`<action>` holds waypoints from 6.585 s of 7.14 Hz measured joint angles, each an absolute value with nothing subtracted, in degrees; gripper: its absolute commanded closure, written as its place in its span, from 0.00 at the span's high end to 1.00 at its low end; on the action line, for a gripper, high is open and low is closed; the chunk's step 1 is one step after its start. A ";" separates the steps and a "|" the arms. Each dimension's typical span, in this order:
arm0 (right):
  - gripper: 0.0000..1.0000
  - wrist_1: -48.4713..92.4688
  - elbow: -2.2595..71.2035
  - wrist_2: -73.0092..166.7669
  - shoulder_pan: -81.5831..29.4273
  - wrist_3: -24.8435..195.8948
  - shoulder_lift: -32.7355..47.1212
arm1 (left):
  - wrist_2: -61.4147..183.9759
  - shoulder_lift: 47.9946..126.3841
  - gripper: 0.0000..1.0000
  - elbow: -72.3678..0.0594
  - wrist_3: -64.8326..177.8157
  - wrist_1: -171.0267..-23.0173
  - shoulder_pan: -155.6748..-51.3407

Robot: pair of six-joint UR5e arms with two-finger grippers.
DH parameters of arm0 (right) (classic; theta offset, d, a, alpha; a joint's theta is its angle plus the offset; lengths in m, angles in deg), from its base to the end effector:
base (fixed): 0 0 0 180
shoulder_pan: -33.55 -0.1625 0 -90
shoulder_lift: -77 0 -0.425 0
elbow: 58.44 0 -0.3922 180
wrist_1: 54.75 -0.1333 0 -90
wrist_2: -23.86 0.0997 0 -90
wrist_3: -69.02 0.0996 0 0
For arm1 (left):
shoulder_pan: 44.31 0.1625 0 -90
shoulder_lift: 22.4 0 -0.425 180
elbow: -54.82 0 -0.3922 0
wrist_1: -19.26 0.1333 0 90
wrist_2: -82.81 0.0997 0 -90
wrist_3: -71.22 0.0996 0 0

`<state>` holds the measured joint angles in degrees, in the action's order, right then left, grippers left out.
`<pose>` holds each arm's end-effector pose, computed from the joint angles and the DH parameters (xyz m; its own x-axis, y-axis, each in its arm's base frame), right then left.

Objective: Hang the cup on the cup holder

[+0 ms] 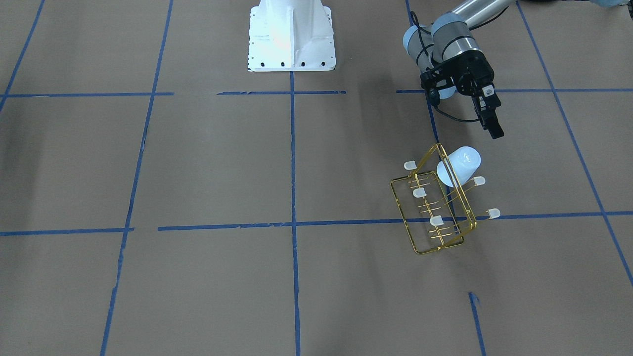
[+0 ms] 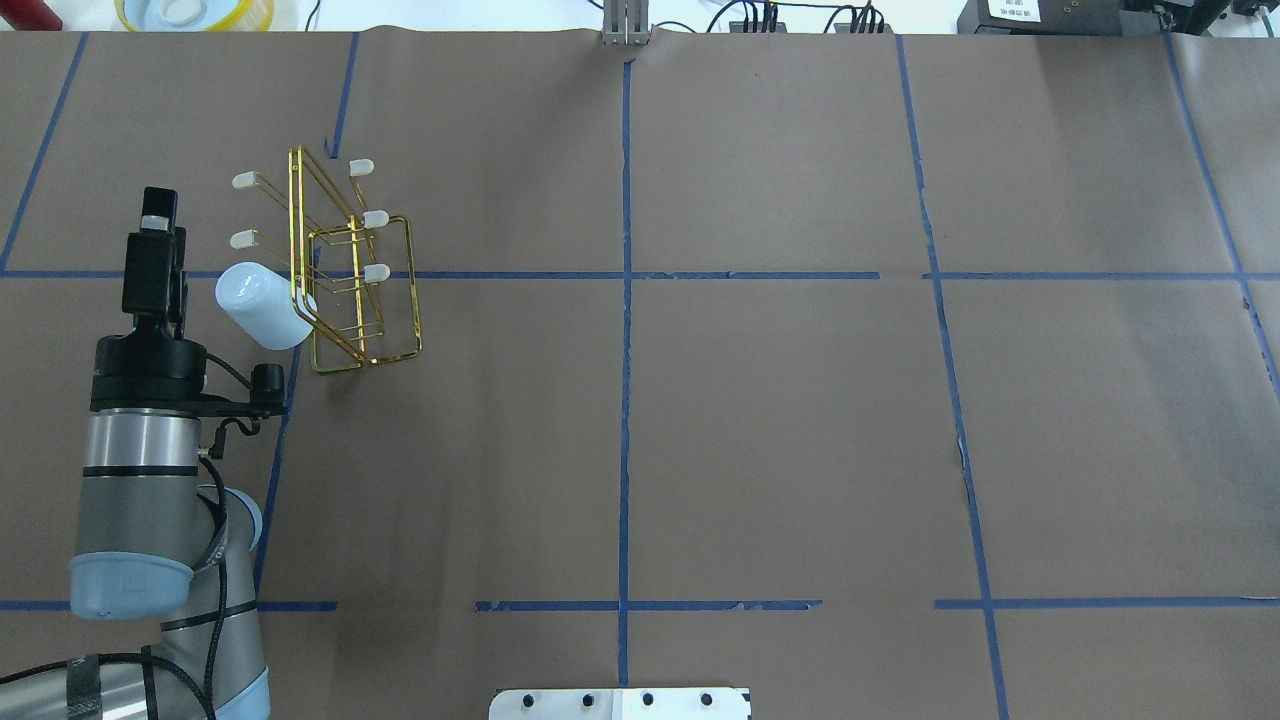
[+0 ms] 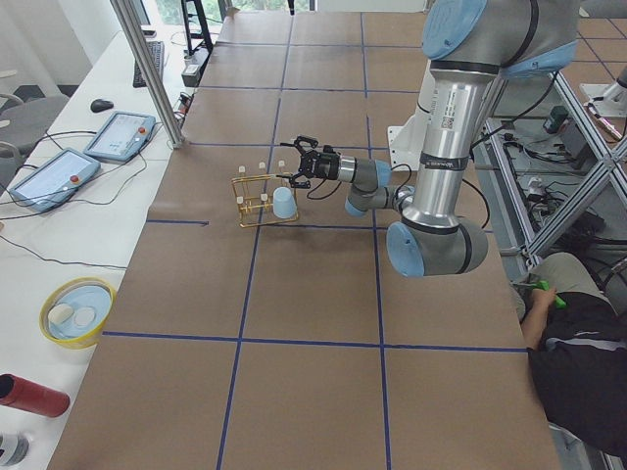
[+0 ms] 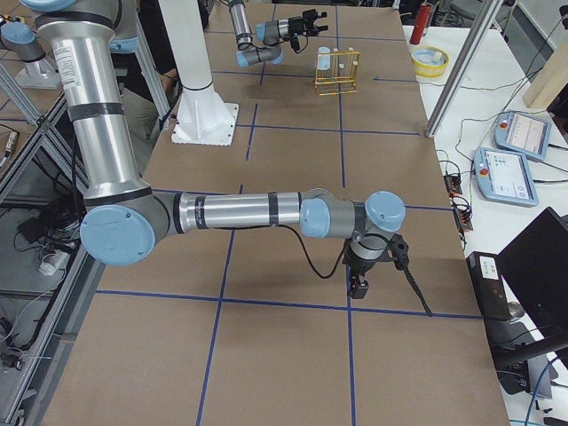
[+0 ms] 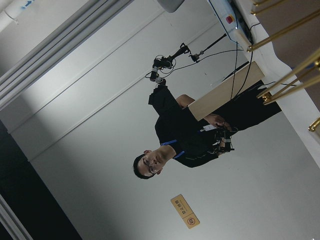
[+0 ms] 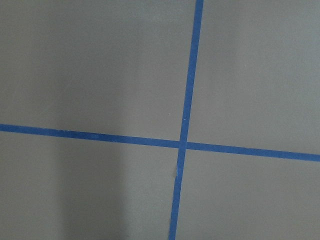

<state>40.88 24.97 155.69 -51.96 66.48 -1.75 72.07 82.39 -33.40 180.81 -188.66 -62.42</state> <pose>0.0219 -0.5757 0.6234 0.7395 -0.0912 0.6669 0.1112 0.9937 0.0126 0.3457 -0.3563 0.3976 0.3307 -0.1739 0.9276 -0.9280 0.1188 0.3531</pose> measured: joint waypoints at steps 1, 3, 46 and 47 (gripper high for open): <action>1.00 40.88 24.97 155.69 -51.96 66.48 -1.75 | 72.03 82.37 1.00 -33.42 176.67 -189.17 -62.42; 1.00 40.88 24.97 155.69 -51.97 66.47 -1.75 | 72.01 82.30 1.00 -33.41 164.53 -190.58 -62.40; 1.00 40.88 25.11 155.69 -52.05 66.48 -1.84 | -48.82 64.44 1.00 -36.94 57.19 -118.19 -125.95; 1.00 40.88 25.14 155.69 -52.05 66.48 -1.84 | -50.47 65.44 1.00 -36.32 63.53 -111.84 -129.29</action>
<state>40.88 25.14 155.69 -52.05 66.48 -1.84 -50.47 65.44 -36.32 63.53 -111.84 -129.29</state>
